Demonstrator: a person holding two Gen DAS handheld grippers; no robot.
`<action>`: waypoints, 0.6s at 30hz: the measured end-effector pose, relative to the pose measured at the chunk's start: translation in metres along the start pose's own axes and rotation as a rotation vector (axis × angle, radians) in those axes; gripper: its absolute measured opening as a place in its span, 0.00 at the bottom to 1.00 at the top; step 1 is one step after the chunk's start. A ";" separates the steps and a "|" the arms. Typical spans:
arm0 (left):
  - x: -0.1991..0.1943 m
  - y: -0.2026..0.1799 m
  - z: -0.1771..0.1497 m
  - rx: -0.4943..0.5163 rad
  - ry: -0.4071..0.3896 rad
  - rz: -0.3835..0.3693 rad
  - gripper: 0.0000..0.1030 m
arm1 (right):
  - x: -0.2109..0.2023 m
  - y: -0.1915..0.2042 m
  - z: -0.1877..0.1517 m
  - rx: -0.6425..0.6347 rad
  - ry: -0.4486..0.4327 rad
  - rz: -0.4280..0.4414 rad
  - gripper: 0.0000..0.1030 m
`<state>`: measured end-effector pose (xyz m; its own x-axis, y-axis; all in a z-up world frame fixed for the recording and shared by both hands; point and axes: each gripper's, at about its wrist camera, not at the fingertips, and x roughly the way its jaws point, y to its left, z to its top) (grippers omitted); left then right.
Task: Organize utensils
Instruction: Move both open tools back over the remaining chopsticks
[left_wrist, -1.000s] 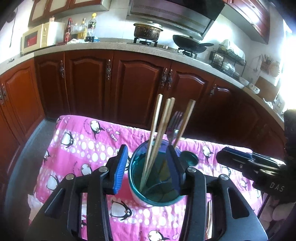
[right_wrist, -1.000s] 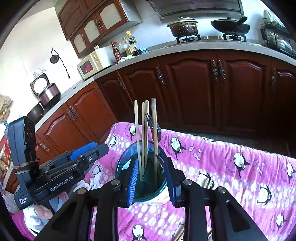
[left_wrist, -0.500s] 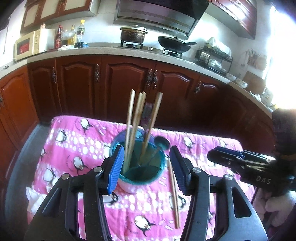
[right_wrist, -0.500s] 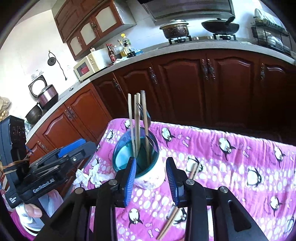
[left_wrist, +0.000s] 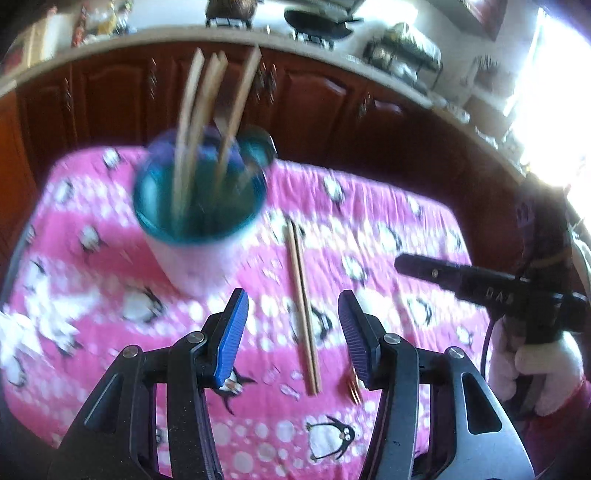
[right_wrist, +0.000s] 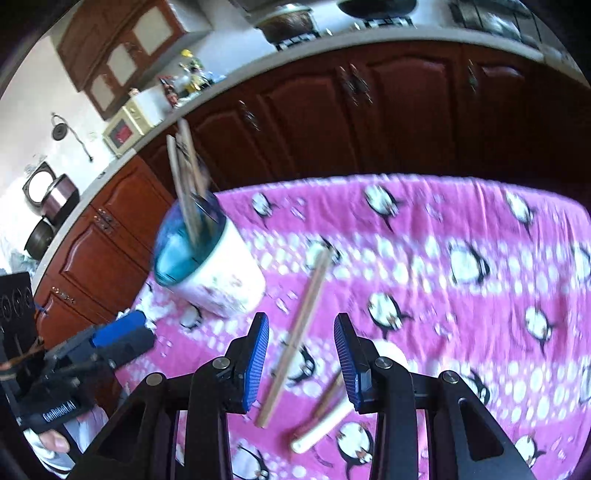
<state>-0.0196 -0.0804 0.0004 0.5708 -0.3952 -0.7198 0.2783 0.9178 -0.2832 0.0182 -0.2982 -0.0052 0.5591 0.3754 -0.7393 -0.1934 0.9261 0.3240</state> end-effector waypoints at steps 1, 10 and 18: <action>0.009 -0.002 -0.004 0.001 0.022 0.000 0.46 | 0.003 -0.004 -0.003 0.015 0.008 -0.002 0.34; 0.092 -0.007 -0.032 0.011 0.195 0.042 0.24 | 0.010 -0.015 -0.015 0.045 0.040 0.024 0.34; 0.113 -0.008 -0.032 0.004 0.218 0.045 0.22 | 0.035 -0.014 -0.011 0.050 0.073 0.036 0.34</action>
<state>0.0185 -0.1313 -0.0989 0.4019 -0.3359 -0.8518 0.2600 0.9339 -0.2456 0.0315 -0.2981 -0.0418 0.4916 0.4117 -0.7674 -0.1707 0.9096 0.3787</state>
